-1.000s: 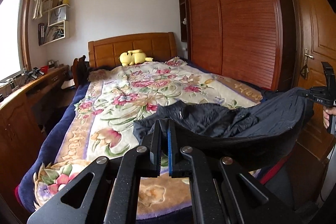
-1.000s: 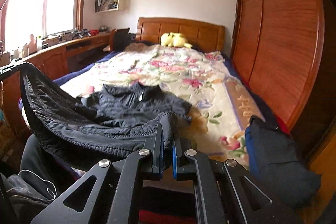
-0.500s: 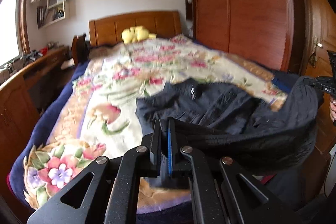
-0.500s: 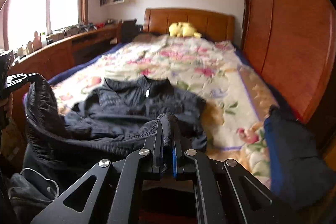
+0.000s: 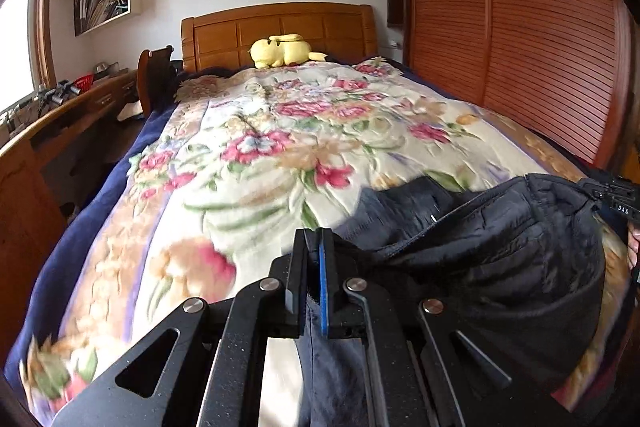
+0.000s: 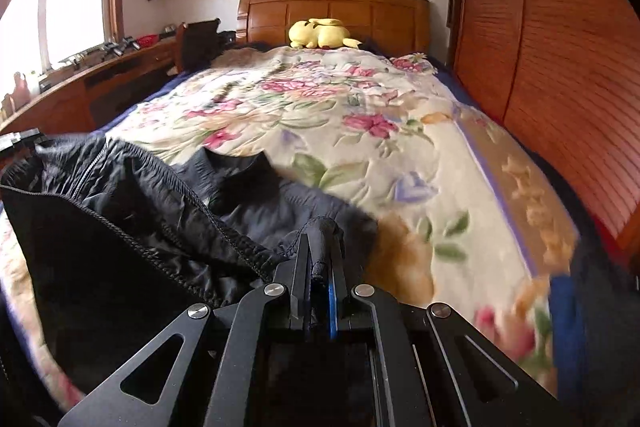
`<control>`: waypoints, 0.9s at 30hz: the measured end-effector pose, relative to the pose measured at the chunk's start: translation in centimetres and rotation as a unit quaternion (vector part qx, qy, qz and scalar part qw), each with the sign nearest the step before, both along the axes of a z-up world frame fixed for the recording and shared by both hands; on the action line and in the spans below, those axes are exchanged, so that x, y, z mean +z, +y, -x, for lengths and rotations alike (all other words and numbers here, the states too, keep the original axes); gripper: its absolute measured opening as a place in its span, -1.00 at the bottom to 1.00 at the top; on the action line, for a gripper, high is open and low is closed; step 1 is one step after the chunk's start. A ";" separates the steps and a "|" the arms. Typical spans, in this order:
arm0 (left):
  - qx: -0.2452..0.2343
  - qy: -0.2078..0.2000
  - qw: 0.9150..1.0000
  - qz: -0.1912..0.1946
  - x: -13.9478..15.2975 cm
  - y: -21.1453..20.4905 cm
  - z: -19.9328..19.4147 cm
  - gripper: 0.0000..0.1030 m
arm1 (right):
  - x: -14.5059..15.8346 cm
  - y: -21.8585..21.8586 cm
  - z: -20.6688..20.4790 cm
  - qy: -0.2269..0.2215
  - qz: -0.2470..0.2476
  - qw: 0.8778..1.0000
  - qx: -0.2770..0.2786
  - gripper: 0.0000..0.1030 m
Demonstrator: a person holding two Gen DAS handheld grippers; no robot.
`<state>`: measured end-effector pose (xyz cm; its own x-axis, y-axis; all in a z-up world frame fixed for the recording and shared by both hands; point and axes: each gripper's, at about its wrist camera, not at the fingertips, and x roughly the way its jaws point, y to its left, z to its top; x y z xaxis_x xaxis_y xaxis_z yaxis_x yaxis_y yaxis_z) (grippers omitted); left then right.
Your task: Fold large clothes
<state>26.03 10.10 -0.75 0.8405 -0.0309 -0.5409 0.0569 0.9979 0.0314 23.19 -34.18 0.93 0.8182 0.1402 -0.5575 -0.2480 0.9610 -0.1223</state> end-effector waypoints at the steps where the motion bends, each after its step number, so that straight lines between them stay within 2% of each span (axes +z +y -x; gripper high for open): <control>1: 0.005 -0.002 1.000 -0.007 0.3 0.0 -1.3 -0.90 | 0.0 0.5 -1.7 -0.004 0.008 1.000 -0.004 -0.90; 4: 0.022 -0.001 0.999 -0.028 0.8 0.2 -5.9 -0.90 | 0.4 1.5 -6.3 -0.017 0.017 0.999 -0.021 -0.90; 7: 0.041 0.005 0.998 -0.042 0.6 0.6 -8.9 -0.90 | 0.0 2.5 -11.5 -0.013 0.010 0.999 -0.044 -0.90; 12: 0.061 0.025 0.997 -0.035 -0.3 1.7 -12.8 -0.90 | -0.2 3.9 -17.2 -0.002 -0.026 0.998 -0.064 -0.90; 15: 0.066 0.042 0.996 -0.031 -1.4 2.2 -14.1 -0.90 | -1.2 4.9 -19.1 0.008 -0.005 0.998 -0.062 -0.90; 18: 0.063 0.082 0.994 -0.016 -3.2 2.7 -14.4 -0.88 | -2.8 5.8 -19.8 0.038 0.001 0.998 -0.053 -0.90; 21: 0.059 0.092 0.994 -0.007 -4.0 2.7 -14.0 -0.84 | -4.3 7.0 -19.6 0.038 0.025 0.998 -0.051 -0.90; 24: 0.053 0.093 0.994 -0.010 -4.1 2.5 -12.9 -0.71 | -4.5 7.3 -19.7 0.036 0.019 0.997 -0.061 -0.89; 27: 0.048 0.090 0.995 -0.018 -3.6 2.1 -11.6 -0.54 | -3.8 7.5 -19.7 0.037 0.016 0.997 -0.067 -0.67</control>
<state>37.64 12.21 -4.33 0.7283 0.0663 -0.6821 -0.0299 0.9974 0.0650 42.92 -26.71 -2.89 0.7845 0.0126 -0.6200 -0.1263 0.9821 -0.1400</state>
